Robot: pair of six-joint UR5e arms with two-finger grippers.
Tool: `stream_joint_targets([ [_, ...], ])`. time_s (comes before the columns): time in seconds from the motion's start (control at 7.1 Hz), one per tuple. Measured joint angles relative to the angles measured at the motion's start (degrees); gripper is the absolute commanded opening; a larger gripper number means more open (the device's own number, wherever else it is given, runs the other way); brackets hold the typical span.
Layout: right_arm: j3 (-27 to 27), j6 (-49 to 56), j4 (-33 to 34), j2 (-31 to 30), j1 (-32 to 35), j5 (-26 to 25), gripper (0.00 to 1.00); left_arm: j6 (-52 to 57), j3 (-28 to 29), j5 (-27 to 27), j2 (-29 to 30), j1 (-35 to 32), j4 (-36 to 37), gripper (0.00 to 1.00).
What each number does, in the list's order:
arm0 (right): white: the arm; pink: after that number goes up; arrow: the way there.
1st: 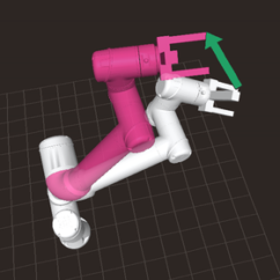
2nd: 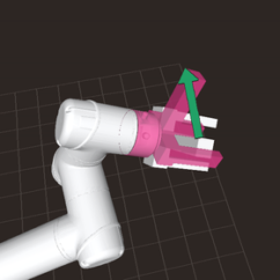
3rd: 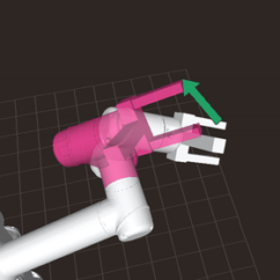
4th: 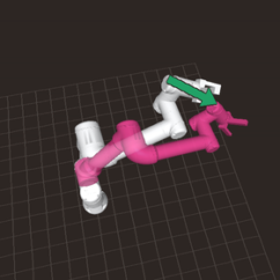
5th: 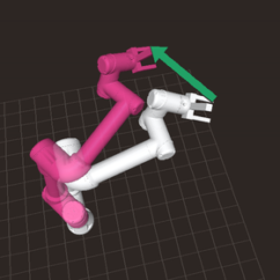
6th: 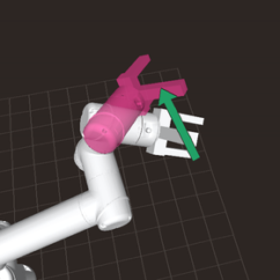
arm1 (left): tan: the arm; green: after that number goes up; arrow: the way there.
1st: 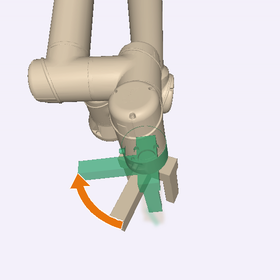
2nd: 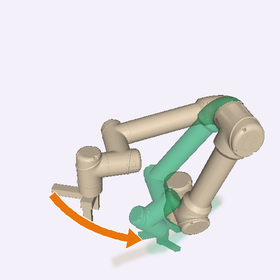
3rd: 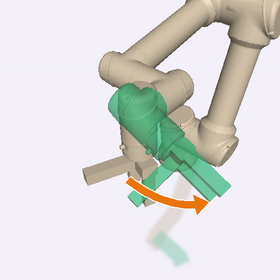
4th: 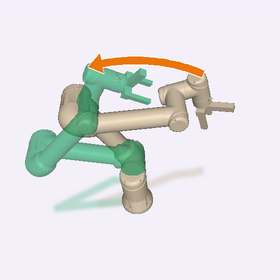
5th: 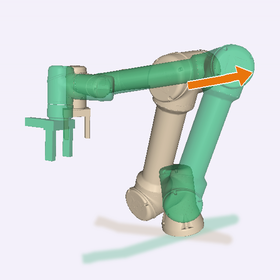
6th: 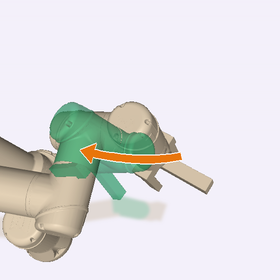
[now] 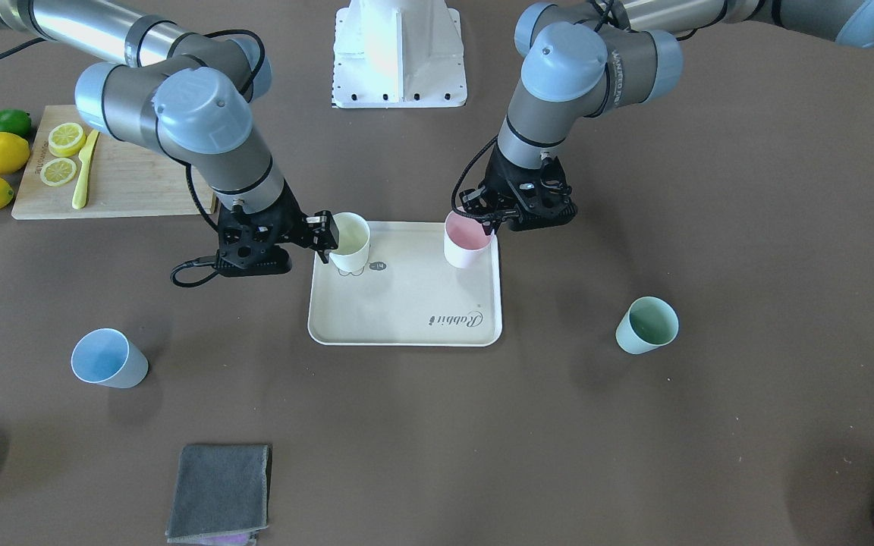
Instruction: Place all cups on tray
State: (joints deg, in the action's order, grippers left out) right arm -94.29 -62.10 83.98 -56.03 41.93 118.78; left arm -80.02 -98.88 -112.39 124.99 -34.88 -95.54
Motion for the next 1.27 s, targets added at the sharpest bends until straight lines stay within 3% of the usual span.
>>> stream_joint_targets([
  [0.42,4.6,13.4,0.7,-1.4,10.5,5.6,1.0,-0.6,1.5,3.0,0.7,2.4,-0.2,0.0],
  [0.7,10.4,21.2,0.7,-1.2,15.1,6.1,1.0,-0.5,1.9,3.3,0.8,2.8,-0.2,0.14],
  [0.85,13.2,25.1,0.6,-1.1,17.1,6.2,1.0,-0.5,2.1,3.3,1.0,2.9,-0.3,0.34],
  [0.99,15.3,28.6,0.5,-1.1,18.8,6.5,1.0,-0.5,2.4,3.3,1.1,2.9,-0.3,0.85],
  [1.13,16.8,31.3,0.5,-1.2,20.1,6.9,1.0,-0.4,2.6,3.3,1.2,2.9,-0.3,0.97],
  [1.27,17.9,33.0,0.5,-1.7,20.6,7.2,0.98,-0.4,2.6,3.3,1.2,2.9,-0.3,0.97],
])
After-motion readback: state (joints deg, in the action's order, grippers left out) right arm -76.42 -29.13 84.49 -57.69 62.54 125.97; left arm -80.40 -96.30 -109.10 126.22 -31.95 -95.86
